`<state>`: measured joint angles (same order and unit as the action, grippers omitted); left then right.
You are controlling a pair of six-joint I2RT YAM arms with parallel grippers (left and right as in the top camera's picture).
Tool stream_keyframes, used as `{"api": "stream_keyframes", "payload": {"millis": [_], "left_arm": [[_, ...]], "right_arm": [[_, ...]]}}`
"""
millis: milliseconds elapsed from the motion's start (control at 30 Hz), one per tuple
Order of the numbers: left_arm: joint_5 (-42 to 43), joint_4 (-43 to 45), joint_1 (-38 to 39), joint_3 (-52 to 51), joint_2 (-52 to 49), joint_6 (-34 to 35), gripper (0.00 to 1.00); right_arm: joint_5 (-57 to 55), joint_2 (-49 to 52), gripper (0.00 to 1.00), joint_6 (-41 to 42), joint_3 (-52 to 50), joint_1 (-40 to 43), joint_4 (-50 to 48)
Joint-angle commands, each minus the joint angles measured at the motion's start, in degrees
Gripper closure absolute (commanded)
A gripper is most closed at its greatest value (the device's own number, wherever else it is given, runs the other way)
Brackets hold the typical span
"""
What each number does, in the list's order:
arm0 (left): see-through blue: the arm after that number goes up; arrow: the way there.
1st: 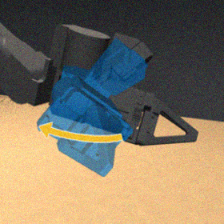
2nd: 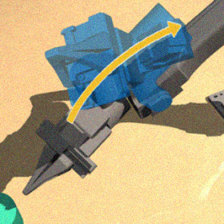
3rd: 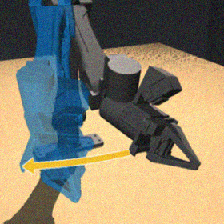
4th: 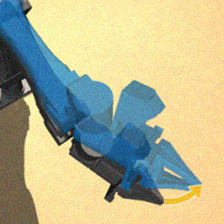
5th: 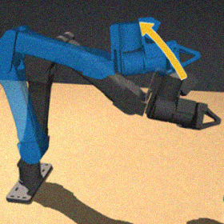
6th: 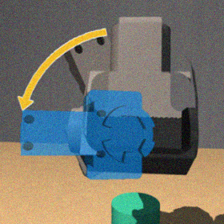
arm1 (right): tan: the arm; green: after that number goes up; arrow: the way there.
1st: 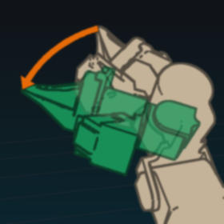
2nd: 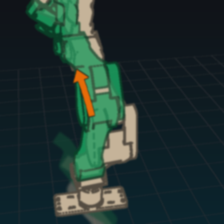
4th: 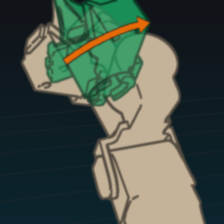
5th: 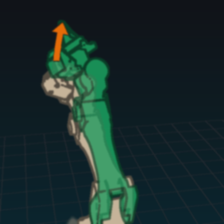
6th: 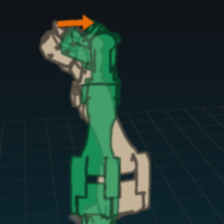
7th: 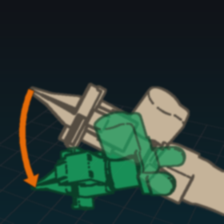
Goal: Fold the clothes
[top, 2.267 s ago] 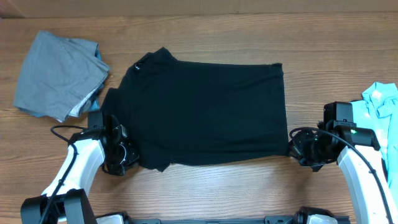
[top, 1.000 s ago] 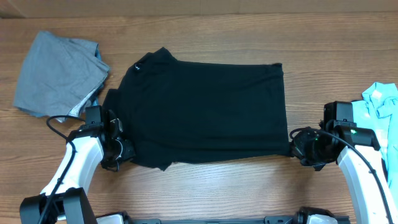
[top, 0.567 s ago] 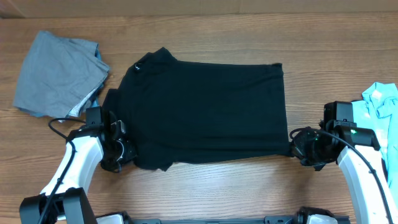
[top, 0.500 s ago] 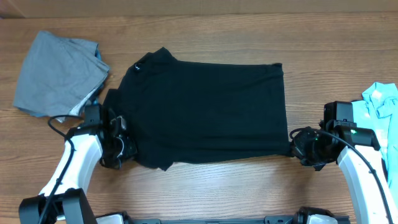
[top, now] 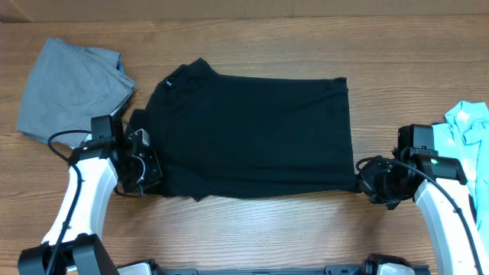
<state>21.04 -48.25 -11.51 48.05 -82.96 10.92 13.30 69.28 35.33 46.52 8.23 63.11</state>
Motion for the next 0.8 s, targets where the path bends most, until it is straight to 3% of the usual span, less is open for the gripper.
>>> {"api": "stream_keyframes", "payload": {"millis": [0, 133, 300, 767], "left_arm": [[1.07, -0.63, -1.53, 1.95, -0.17, -2.32, 0.96], [4.22, -2.56, -3.5, 4.94, 0.24, -5.25, 0.96], [9.33, -3.61, -3.5, 9.31, 0.24, -6.73, 0.96], [5.35, 4.17, -3.54, 11.02, 0.24, -6.97, 0.96]], "right_arm": [[-2.38, -0.44, 0.92, -1.33, 0.96, 0.2, -0.04], [-1.68, -0.44, 0.95, -6.86, 2.05, 0.2, -0.04], [0.15, -0.44, 0.96, -7.26, 4.63, 0.2, -0.85], [4.02, 2.84, 0.96, -4.81, 4.55, 0.2, -8.35]]}}
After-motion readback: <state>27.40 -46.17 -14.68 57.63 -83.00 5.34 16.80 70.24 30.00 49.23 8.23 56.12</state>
